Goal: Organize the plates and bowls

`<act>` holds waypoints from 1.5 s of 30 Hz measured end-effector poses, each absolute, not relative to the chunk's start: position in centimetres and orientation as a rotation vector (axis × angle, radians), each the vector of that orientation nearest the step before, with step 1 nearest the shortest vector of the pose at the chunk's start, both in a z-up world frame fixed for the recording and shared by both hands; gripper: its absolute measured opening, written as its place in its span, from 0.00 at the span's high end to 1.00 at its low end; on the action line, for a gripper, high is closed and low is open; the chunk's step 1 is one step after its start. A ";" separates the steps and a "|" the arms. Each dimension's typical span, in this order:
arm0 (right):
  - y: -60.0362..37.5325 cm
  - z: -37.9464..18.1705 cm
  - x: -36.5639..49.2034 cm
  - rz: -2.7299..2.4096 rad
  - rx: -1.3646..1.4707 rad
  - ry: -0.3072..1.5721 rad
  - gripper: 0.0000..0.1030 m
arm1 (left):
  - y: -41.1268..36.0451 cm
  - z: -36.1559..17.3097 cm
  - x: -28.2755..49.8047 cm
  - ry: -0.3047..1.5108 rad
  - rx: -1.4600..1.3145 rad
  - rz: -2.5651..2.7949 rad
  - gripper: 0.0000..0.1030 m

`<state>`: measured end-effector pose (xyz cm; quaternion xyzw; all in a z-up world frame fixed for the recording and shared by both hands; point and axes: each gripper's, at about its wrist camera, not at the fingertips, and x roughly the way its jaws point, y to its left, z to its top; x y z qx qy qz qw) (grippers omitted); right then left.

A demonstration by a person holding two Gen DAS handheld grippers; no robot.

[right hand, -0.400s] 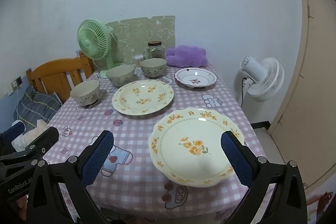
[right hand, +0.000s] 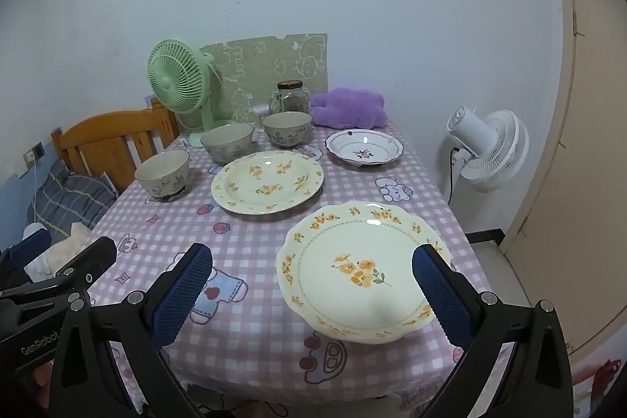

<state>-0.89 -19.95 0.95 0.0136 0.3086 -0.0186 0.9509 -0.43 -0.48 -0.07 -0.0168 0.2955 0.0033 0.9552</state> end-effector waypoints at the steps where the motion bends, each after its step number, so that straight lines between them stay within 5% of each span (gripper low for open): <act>1: -20.0 0.9 -0.9 -0.040 0.030 0.628 0.00 | -0.5 -0.1 -0.4 0.601 -0.034 0.002 0.00; 45: -20.8 1.0 -1.4 -0.051 0.038 0.644 0.00 | -0.9 -0.1 -1.0 0.594 -0.019 -0.004 0.04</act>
